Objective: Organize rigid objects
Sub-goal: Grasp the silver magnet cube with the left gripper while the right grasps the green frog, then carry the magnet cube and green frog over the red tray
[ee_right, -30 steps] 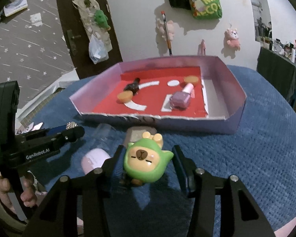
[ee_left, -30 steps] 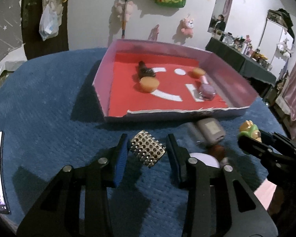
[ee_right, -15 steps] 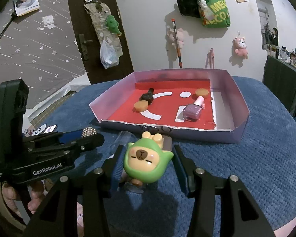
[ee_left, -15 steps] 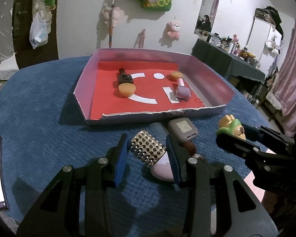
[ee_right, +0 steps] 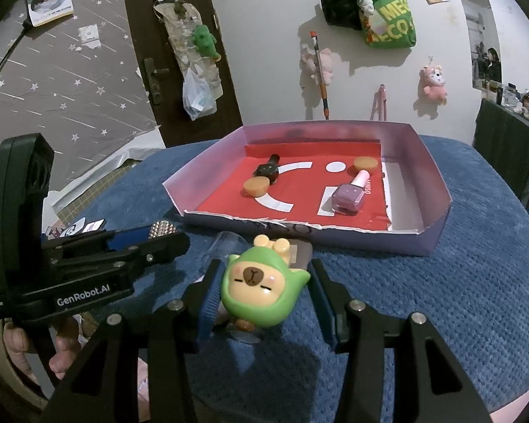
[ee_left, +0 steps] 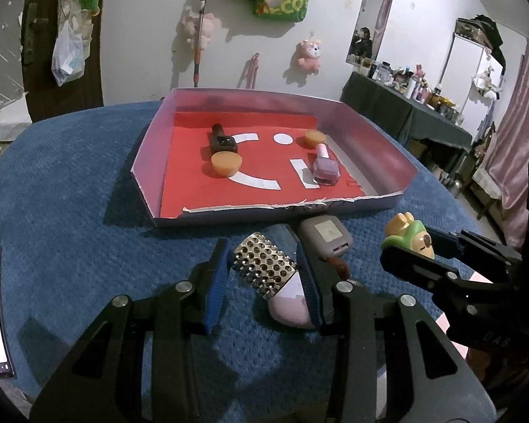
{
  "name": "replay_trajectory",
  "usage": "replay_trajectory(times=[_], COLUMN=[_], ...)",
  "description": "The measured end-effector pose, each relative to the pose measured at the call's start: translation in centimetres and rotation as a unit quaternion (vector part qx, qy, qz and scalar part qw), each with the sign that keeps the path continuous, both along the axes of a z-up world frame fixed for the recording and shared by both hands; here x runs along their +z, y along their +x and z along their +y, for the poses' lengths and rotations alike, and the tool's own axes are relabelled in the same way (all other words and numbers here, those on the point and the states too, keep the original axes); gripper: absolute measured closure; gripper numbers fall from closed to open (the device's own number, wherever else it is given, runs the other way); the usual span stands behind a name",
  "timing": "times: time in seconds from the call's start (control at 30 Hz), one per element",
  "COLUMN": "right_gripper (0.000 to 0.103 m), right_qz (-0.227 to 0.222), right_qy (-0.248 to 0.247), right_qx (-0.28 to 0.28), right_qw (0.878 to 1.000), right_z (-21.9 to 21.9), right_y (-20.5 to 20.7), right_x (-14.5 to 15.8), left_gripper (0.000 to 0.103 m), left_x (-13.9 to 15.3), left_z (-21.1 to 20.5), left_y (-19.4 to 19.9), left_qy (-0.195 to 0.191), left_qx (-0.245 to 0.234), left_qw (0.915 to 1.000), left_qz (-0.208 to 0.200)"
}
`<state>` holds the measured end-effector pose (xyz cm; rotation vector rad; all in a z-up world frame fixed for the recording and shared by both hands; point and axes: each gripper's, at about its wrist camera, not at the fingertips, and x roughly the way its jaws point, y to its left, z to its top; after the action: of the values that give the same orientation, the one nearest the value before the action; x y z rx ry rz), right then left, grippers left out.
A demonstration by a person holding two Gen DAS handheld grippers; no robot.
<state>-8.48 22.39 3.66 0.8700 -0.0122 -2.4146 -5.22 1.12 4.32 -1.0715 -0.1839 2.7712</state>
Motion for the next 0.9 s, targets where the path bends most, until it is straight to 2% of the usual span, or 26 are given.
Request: replay_trajectory(times=[0.6,0.9], right_gripper=[0.052,0.052], right_qz=[0.014,0.011], right_qy=[0.001,0.000], right_qx=[0.009,0.002], right_qw=[1.000,1.000], right_z=[-0.6,-0.6], right_y=[-3.4,-6.2], right_x=[1.6,2.1], left_gripper=[0.066,0.066], left_x=[1.9,1.8], left_z=[-0.3,-0.4], left_y=[-4.0,-6.8], left_qy=[-0.002,0.001], left_qx=[0.002,0.001], left_qw=[0.9999,1.0000], left_qz=[0.010,-0.003])
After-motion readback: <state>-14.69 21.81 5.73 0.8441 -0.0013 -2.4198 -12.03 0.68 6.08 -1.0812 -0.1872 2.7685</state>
